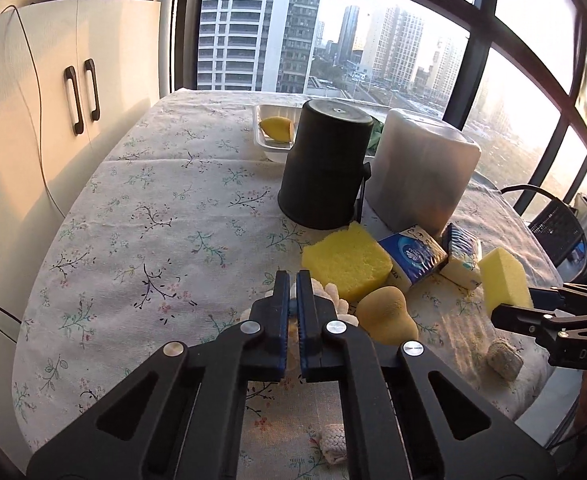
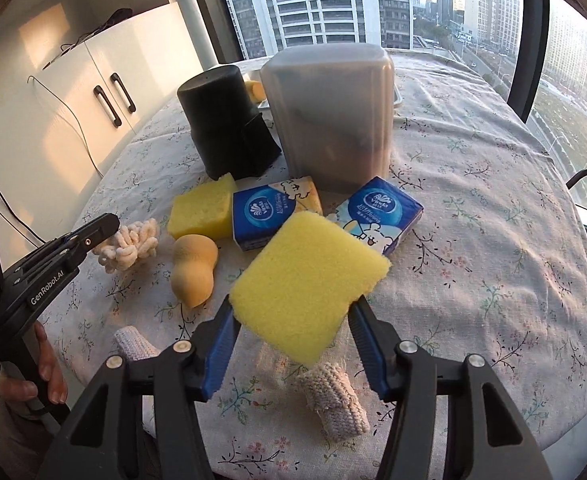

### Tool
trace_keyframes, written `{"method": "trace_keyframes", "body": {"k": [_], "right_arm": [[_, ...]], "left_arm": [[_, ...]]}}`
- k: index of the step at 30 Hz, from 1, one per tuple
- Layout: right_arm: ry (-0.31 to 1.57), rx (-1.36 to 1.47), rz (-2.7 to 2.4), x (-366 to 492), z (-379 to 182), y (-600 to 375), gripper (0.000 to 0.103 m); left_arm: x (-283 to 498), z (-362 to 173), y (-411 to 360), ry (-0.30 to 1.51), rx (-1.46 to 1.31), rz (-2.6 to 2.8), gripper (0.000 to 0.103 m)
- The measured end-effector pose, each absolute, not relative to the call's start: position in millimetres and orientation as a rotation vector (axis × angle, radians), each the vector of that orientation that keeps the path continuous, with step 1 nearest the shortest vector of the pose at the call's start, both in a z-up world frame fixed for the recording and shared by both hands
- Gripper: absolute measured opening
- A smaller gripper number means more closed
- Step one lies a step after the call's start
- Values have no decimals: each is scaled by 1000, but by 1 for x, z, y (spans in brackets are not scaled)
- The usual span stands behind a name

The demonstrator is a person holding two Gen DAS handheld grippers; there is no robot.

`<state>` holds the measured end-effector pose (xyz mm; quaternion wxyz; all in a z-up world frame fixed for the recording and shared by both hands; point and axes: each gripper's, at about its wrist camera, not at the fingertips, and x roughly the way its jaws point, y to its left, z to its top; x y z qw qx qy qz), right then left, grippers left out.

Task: Organize soft objects
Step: 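Grasp the cream coral scrubber with the left gripper while the right gripper grasps the yellow sponge, then carry the scrubber and yellow sponge to the white tray and release both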

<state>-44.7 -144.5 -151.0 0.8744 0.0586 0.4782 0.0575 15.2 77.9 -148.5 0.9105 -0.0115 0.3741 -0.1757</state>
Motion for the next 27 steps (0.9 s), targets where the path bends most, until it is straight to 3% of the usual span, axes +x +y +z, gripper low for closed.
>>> {"method": "trace_keyframes", "body": {"k": [5, 7, 9, 10, 12, 20, 22, 23, 27], "right_arm": [[1010, 125, 116, -45, -154, -146, 58], [1018, 128, 119, -45, -157, -146, 58], [1020, 126, 116, -46, -157, -146, 58], [1022, 124, 116, -46, -158, -147, 59], [1027, 123, 110, -46, -159, -148, 59], [1041, 124, 108, -46, -164, -148, 59], [1037, 121, 106, -47, -163, -148, 59], [1035, 120, 104, -47, -162, -148, 59], [1029, 120, 95, -47, -160, -151, 59]], "left_arm": [[16, -161, 63, 864, 89, -368, 9], [19, -174, 58, 950, 104, -370, 25], [14, -179, 57, 954, 118, -378, 55], [10, -178, 57, 928, 121, -368, 59], [3, -177, 58, 898, 128, -334, 78], [12, -197, 75, 935, 12, -302, 77], [11, -194, 78, 907, -7, -285, 56], [13, -193, 78, 909, -19, -285, 37], [15, -185, 82, 891, -43, -270, 29]]}}
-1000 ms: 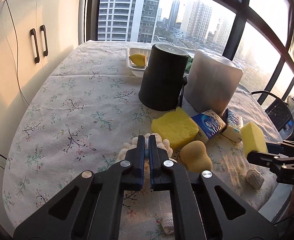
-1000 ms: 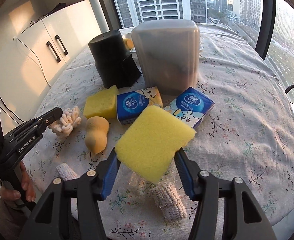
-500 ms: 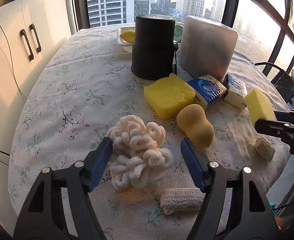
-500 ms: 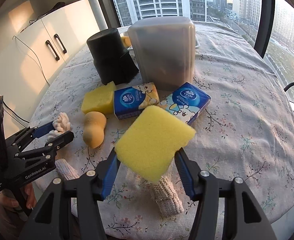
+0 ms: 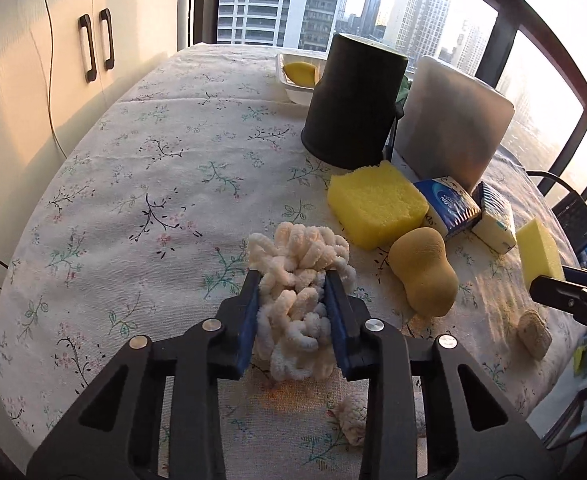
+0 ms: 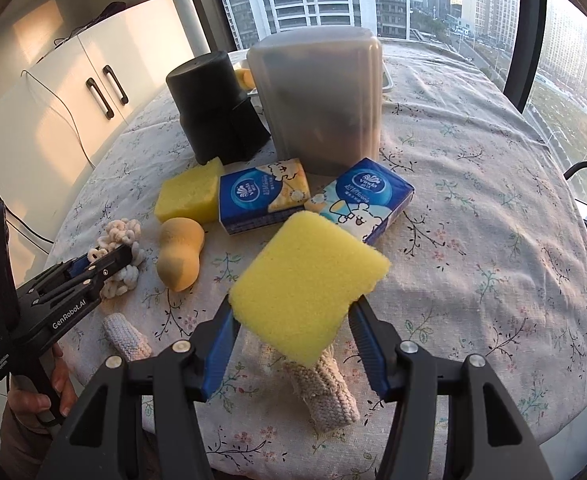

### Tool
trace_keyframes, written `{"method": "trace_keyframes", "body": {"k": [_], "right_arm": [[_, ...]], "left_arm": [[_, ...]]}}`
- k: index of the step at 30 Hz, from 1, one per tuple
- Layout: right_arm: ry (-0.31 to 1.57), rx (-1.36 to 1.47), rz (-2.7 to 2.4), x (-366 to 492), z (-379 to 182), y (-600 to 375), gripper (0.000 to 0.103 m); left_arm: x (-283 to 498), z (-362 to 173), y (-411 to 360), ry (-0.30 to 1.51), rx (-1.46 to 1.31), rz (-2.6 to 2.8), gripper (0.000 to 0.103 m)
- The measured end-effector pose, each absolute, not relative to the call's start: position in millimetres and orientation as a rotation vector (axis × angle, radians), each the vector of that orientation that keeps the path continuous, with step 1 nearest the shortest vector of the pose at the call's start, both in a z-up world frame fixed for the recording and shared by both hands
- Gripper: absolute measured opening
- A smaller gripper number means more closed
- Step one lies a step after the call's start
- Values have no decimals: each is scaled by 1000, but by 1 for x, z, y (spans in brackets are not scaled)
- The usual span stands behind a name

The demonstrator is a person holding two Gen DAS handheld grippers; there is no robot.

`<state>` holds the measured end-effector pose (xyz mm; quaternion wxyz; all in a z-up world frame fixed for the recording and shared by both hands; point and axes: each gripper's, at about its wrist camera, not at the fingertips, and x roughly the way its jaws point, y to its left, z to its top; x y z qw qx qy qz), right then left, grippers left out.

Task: Organize soft objects
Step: 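Carry the scrubber and yellow sponge to the white tray and release both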

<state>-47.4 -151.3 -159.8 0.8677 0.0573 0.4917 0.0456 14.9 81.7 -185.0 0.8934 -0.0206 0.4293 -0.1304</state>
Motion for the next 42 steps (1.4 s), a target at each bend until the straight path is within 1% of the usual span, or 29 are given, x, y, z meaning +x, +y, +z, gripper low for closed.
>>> {"method": "trace_keyframes", "body": {"k": [11, 21, 33, 42], "right_arm": [[994, 114, 56, -39, -146, -167, 59], [982, 105, -17, -17, -137, -195, 59], [974, 151, -104, 32, -136, -239, 59], [958, 116, -136, 87, -132, -267, 59]], "left_arm": [[30, -153, 94, 808, -31, -225, 29], [62, -145, 103, 792, -17, -190, 29], [122, -146, 112, 797, -16, -151, 29], [177, -142, 102, 783, 18, -155, 29]]}}
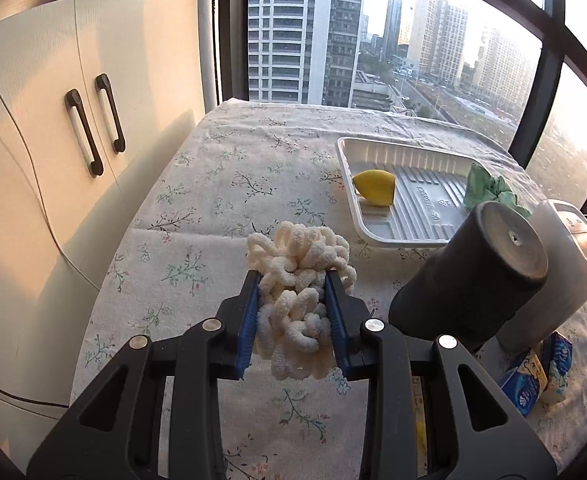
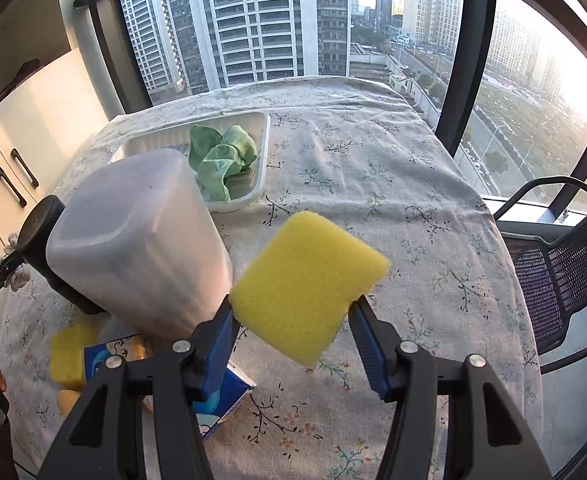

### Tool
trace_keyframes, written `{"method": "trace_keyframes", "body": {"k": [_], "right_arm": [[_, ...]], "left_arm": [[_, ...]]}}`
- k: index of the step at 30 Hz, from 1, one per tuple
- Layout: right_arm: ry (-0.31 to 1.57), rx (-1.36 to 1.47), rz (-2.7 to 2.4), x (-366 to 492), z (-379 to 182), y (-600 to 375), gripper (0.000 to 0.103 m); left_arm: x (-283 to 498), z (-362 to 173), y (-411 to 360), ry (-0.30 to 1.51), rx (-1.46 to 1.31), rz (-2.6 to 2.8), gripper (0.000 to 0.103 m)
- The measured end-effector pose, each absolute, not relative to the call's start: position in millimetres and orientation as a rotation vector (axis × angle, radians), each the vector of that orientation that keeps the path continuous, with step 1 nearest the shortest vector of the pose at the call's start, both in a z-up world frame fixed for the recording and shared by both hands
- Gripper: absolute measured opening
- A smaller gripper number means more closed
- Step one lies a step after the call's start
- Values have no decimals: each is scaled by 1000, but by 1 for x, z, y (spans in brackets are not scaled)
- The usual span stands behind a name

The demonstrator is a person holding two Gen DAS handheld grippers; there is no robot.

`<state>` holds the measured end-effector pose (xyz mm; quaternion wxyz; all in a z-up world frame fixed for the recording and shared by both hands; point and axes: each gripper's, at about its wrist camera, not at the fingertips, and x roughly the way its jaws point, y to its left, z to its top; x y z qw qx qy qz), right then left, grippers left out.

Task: Organize soft objects
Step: 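Carry the scrubber and yellow sponge to the white tray and release both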

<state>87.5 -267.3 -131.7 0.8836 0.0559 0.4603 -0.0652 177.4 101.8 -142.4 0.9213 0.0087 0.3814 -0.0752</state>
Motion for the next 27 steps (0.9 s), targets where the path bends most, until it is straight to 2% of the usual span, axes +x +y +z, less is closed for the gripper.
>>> {"method": "trace_keyframes", "body": {"k": [12, 19, 27], "right_arm": [[871, 44, -80, 188, -103, -276, 59], [867, -67, 26, 255, -95, -246, 59], [1046, -28, 194, 340, -134, -225, 59]], "left_arm": [[278, -120, 66, 711, 123, -214, 29], [334, -136, 19, 796, 234, -311, 29], [367, -155, -29, 894, 266, -442, 29]]}}
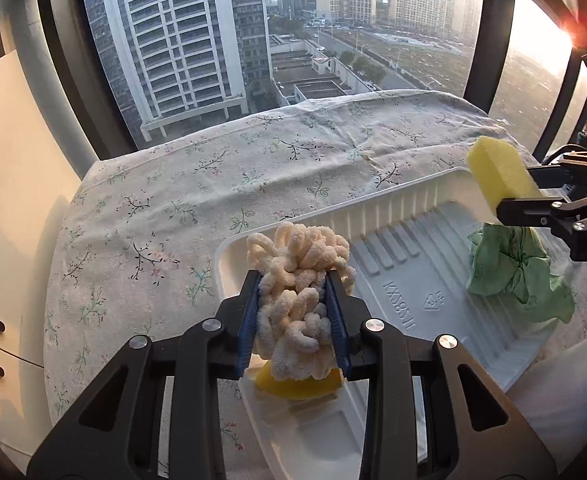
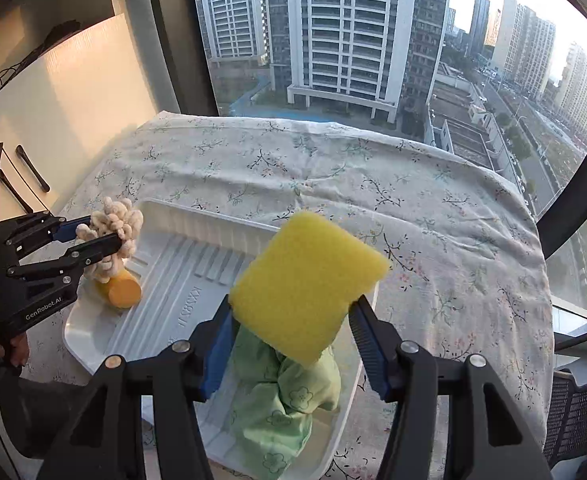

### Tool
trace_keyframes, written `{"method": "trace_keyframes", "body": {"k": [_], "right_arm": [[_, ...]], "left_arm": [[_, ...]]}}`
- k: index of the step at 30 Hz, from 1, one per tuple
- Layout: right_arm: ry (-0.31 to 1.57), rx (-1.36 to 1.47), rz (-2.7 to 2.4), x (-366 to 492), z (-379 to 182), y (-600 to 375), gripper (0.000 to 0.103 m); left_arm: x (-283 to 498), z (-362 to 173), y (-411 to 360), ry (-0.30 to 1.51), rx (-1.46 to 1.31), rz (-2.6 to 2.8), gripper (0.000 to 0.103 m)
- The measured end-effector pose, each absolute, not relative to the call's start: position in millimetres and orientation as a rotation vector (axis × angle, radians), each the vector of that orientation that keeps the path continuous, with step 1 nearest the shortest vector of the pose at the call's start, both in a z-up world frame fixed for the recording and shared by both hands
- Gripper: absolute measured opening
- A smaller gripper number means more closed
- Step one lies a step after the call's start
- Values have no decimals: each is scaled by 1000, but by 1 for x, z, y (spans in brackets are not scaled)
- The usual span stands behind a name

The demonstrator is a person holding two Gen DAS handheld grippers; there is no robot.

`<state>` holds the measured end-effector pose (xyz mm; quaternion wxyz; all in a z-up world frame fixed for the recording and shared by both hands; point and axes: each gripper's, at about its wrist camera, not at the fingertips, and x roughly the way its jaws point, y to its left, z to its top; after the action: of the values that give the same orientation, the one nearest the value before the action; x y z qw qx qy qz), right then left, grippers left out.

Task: Organize soft objects
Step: 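Carry the scrubber and yellow sponge to the white tray and release both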

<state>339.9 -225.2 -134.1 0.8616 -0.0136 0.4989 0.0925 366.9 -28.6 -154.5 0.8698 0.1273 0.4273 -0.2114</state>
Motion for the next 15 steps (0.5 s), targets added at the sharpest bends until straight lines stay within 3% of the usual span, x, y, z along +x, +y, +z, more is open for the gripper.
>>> {"method": "trace_keyframes", "body": {"k": [5, 8, 15], "right_arm": [[1194, 41, 202, 365, -174, -224, 59], [1188, 29, 200, 363, -174, -221, 59], [1196, 9, 190, 364, -169, -219, 69]], "left_arm": [[383, -171, -39, 971, 241, -458, 29], [388, -177, -40, 999, 218, -445, 32], [396, -178, -33, 1068, 65, -459, 40]]}}
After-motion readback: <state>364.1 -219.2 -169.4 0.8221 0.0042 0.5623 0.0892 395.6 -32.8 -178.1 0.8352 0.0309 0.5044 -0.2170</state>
